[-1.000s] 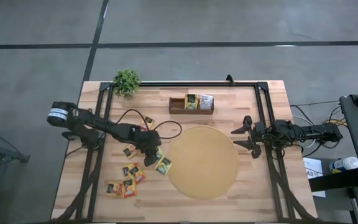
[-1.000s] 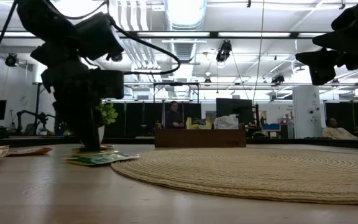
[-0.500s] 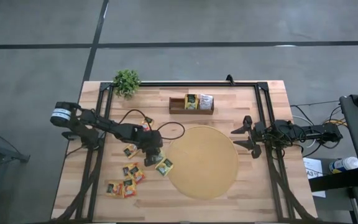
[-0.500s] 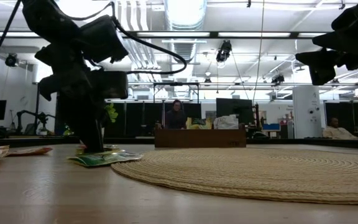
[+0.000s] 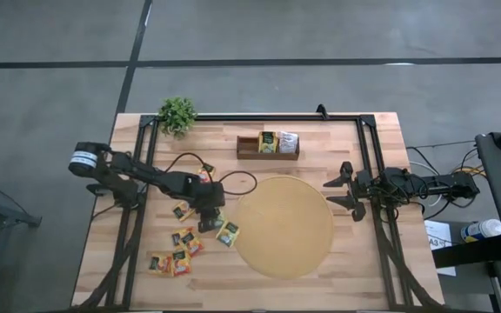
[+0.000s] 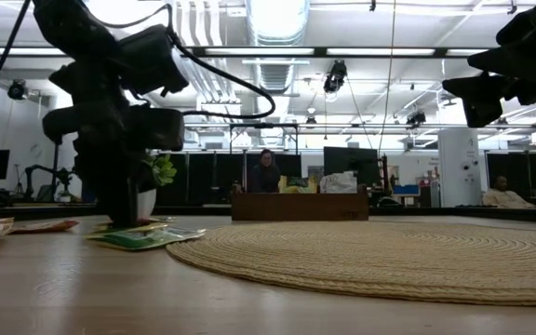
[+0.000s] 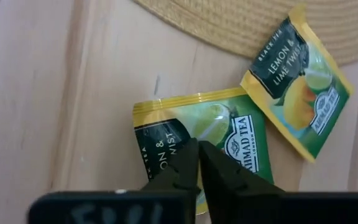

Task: Pick & Place Tea
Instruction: Put the yellow tea bag into the middle section of the wooden organizer

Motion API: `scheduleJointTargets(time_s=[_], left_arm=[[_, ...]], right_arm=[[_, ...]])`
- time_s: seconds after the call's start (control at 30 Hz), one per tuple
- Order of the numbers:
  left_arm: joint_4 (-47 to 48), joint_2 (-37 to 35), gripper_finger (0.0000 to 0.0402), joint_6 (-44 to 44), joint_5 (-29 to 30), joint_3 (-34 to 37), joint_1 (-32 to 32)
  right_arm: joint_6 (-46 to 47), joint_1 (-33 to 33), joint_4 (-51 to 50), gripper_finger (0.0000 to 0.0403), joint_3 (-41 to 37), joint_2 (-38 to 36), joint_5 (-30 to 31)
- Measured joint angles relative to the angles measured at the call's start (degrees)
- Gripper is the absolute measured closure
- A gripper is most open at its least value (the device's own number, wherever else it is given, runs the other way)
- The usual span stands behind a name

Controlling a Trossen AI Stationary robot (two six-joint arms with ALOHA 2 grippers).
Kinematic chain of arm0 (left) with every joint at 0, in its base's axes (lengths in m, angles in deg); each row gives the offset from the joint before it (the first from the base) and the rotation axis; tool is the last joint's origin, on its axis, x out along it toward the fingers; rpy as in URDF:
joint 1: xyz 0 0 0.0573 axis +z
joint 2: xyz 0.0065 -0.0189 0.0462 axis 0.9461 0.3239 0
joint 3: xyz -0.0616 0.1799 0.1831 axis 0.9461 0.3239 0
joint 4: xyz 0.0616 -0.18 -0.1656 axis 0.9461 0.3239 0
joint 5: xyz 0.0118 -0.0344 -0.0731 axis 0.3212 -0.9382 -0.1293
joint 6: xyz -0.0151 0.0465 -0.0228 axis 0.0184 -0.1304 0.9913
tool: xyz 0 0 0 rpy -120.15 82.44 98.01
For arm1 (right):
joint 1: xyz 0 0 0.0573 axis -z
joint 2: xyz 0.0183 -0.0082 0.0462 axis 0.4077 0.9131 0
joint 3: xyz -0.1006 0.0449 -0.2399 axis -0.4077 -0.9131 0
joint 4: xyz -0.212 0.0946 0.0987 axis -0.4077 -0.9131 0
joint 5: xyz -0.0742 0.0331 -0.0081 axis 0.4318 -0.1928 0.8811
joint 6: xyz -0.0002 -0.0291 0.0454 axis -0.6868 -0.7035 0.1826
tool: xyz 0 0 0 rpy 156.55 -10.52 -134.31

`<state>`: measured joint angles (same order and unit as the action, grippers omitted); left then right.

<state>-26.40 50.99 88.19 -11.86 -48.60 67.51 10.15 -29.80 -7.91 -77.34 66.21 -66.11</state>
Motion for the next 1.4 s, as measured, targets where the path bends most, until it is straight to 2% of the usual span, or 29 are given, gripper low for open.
scheduleJointTargets(time_s=[0.2, 0.43, 0.87, 1.23, 1.4], left_arm=[[2.6, -2.7, 0.0306, -2.7, 1.0, 0.2, 0.3], [9.2, -5.0, 0.0243, -3.9, 7.0, 0.4, 0.4], [12.2, -5.2, 0.0198, -3.3, 6.0, -0.1, 0.5], [16.1, -5.0, 0.0126, -1.8, 5.1, -3.3, 0.4], [15.9, -4.9, 0.0117, 1.0, 5.9, -3.0, 0.4]], right_arm=[[0.0, 0.0, 0.0, 0.0181, 0.0, 0.0, 0.0], [0.0, 0.0, 0.0, 0.0181, 0.0, 0.0, 0.0], [0.0, 0.0, 0.0, 0.0181, 0.0, 0.0, 0.0], [0.0, 0.0, 0.0, 0.0181, 0.0, 0.0, 0.0], [0.0, 0.0, 0.0, 0.0181, 0.0, 0.0, 0.0]])
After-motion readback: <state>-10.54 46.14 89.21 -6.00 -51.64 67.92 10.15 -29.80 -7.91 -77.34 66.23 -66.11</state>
